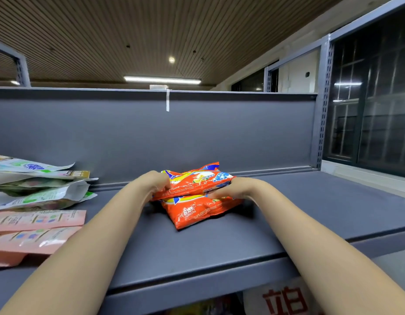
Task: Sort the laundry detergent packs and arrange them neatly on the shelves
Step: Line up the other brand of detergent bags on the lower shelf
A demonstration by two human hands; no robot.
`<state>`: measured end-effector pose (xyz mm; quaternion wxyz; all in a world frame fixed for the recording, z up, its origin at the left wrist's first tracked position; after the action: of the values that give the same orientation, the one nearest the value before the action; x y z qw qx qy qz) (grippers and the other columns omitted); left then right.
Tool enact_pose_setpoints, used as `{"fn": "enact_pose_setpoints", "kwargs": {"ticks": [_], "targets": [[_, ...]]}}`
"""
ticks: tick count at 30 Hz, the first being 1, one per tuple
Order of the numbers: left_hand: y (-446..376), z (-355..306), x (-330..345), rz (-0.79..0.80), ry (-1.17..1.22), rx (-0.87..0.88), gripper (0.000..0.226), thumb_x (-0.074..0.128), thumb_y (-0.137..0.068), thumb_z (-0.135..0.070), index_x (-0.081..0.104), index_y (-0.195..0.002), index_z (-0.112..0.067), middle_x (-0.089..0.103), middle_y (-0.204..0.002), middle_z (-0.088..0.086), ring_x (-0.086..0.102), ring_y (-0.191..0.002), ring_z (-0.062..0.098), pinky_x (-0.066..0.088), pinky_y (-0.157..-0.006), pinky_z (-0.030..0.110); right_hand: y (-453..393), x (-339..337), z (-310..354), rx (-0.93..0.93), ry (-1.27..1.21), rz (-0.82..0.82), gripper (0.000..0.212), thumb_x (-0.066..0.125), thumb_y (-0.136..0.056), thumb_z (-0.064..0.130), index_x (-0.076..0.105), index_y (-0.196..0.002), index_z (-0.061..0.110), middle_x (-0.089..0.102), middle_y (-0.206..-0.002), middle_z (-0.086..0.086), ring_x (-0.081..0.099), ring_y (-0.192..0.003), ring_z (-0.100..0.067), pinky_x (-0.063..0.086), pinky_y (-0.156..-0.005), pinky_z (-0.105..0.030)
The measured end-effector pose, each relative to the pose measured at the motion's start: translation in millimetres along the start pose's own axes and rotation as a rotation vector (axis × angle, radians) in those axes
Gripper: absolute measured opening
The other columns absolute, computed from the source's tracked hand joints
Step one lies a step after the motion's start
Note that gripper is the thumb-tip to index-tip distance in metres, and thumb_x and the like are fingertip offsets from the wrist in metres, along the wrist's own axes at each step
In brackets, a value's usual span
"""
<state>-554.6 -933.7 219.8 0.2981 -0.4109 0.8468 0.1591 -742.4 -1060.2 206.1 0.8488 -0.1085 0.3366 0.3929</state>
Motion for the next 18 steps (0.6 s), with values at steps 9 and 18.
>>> {"fn": "enact_pose_setpoints", "kwargs": {"ticks": [9, 18], "targets": [[69.6, 17.9, -2.5, 0.003, 0.2, 0.026, 0.015, 0.056, -0.078, -0.008, 0.049, -0.09, -0.011, 0.058, -0.08, 0.008, 0.054, -0.063, 0.018, 0.039, -0.053, 0.023, 49.9, 8.3, -19.5, -0.126, -0.073, 0.005, 0.027, 0.071, -0.08, 0.041, 0.064, -0.104, 0.031, 0.069, -0.104, 0.008, 0.065, -0.092, -0.008, 0.048, -0.084, -0.024], [116.4, 19.2, -2.2, 0.106, 0.216, -0.123, 0.032, 0.06, -0.085, -0.044, 0.062, -0.09, -0.012, 0.073, -0.092, 0.01, 0.069, -0.08, 0.024, 0.055, -0.085, 0.037, 89.7, 2.4, -18.3, 0.068, -0.249, 0.004, 0.04, 0.077, -0.079, 0.023, 0.059, -0.112, 0.01, 0.072, -0.101, -0.01, 0.07, -0.09, -0.022, 0.055, -0.088, -0.036]]}}
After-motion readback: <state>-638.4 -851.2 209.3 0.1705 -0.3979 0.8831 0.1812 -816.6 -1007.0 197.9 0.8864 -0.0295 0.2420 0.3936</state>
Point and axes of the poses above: each hand's wrist, its own y-axis away from the middle knuckle, its own x-axis out of the palm, z = x × y, the point moved 2 cm from there along -y, towards the middle knuckle
